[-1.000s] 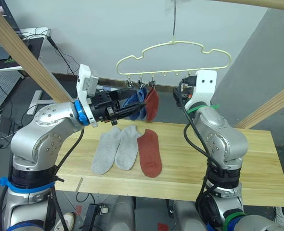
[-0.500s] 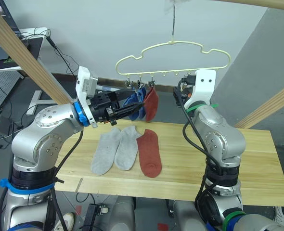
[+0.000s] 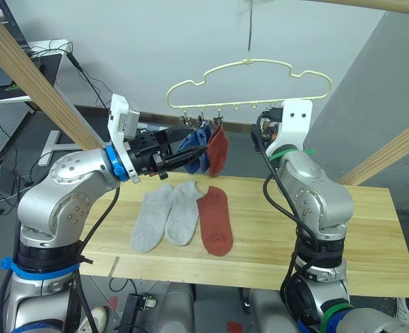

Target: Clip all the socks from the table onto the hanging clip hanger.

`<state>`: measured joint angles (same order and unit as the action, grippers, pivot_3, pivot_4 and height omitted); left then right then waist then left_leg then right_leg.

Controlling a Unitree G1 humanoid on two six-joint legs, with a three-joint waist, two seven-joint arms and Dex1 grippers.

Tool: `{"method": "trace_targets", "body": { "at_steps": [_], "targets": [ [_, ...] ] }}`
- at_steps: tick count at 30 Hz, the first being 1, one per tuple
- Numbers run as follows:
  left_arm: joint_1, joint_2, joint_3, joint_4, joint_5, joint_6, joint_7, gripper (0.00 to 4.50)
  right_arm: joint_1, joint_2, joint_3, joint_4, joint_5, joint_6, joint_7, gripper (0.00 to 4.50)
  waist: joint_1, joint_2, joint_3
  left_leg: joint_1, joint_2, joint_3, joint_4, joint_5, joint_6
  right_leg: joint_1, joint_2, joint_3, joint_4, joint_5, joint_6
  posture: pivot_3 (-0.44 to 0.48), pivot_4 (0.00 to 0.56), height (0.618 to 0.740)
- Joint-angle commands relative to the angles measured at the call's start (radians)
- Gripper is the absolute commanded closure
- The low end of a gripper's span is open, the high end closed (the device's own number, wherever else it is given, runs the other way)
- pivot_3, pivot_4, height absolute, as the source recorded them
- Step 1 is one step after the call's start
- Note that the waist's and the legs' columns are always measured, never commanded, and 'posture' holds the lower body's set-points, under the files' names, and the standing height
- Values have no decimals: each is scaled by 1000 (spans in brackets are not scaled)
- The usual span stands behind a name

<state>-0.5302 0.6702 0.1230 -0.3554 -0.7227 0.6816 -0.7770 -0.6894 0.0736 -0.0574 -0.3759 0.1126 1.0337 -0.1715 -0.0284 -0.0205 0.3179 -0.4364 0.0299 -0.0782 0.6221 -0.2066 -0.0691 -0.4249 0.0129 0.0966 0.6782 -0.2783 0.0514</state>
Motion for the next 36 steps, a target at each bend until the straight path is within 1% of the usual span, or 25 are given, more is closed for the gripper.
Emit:
{"method": "trace_targets", "body": {
  "at_steps": [1,10,36],
  "targets": [
    [-7,-7,14,-26,1,-28,2,1719,-36,-3,-6,-15,-8,-24,-2,1426,0,0,0,0,0,0,0,0,0,0,0,0,0,0,0,104,314,740],
    [-10,-8,13,-22,4,-27,6,1719,-77,13,-17,13,-16,-40,-16,1426,0,0,0,0,0,0,0,0,0,0,0,0,0,0,0,100,317,740],
    [13,-8,23,-38,15,-32,33,1719,-162,35,-39,125,2,-94,2,1426,0,0,0,0,0,0,0,0,0,0,0,0,0,2,-4,124,317,740]
  ]
}}
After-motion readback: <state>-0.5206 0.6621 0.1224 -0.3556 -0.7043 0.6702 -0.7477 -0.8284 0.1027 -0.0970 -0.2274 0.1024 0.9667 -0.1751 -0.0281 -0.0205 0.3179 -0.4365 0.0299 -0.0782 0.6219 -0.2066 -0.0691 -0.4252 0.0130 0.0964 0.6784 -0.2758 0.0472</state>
